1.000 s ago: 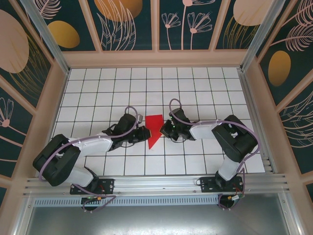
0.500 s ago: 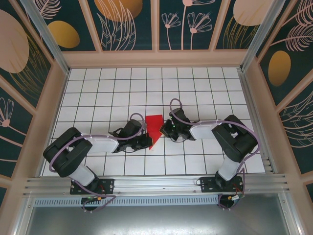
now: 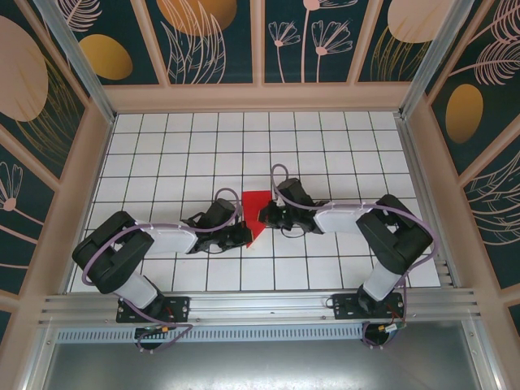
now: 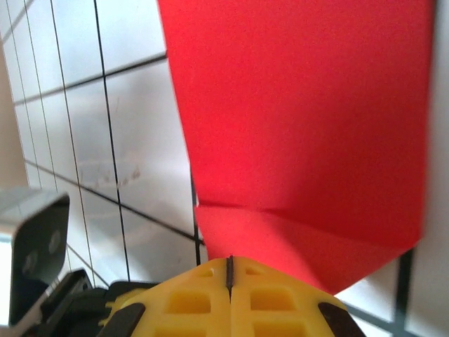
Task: Fold a paper plane with a square sheet of paper (pick it up from the middle)
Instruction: Third fold the triangle at the center of the table.
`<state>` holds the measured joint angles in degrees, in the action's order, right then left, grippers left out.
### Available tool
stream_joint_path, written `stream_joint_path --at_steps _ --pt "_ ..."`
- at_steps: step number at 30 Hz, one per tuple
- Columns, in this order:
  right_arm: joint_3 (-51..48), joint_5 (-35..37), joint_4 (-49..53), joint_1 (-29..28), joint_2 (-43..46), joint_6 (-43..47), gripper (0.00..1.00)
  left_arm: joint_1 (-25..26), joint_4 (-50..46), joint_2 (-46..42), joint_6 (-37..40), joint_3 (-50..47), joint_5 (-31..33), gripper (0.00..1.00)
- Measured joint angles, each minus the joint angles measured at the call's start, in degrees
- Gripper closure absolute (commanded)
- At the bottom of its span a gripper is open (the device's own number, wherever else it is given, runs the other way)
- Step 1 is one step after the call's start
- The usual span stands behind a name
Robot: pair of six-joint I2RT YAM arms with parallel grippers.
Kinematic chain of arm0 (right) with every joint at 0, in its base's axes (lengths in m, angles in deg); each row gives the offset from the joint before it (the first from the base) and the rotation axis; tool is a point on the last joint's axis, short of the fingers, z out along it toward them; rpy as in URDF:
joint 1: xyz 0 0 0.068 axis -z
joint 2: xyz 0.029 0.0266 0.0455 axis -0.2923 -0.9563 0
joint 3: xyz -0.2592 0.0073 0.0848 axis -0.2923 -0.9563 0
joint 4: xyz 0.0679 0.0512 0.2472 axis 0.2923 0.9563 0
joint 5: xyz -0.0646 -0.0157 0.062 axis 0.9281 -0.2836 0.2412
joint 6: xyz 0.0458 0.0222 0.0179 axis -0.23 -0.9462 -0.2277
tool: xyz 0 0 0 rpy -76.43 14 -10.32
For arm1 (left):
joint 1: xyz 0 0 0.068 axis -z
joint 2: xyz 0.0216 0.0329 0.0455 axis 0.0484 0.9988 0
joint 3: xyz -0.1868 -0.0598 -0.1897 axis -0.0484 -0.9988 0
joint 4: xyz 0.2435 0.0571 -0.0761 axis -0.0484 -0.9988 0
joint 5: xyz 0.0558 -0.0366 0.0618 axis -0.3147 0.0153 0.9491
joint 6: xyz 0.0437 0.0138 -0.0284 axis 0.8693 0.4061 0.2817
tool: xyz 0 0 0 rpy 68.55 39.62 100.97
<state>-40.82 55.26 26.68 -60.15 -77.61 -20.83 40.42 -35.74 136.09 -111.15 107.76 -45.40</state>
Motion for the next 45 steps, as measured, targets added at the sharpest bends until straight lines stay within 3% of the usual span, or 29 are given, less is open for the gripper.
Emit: stream_joint_path --at_steps 20,34,38,45 --pt "1.9 -2.3 2.4 -0.7 -5.1 5.4 0.99 0.2 0.4 0.0 0.3 -0.4 0.7 1.0" --pt "1.4 -4.5 3.4 12.6 -4.5 13.4 0.99 0.6 2.7 -0.7 2.8 -2.0 1.9 1.0" --pt "1.4 -1.9 5.3 11.9 -0.7 13.2 0.99 0.7 2.2 -0.8 3.3 -1.8 2.1 1.0" --pt "1.7 -1.2 4.8 3.1 0.7 10.6 0.99 0.7 0.5 -0.8 4.4 -1.0 2.3 1.0"
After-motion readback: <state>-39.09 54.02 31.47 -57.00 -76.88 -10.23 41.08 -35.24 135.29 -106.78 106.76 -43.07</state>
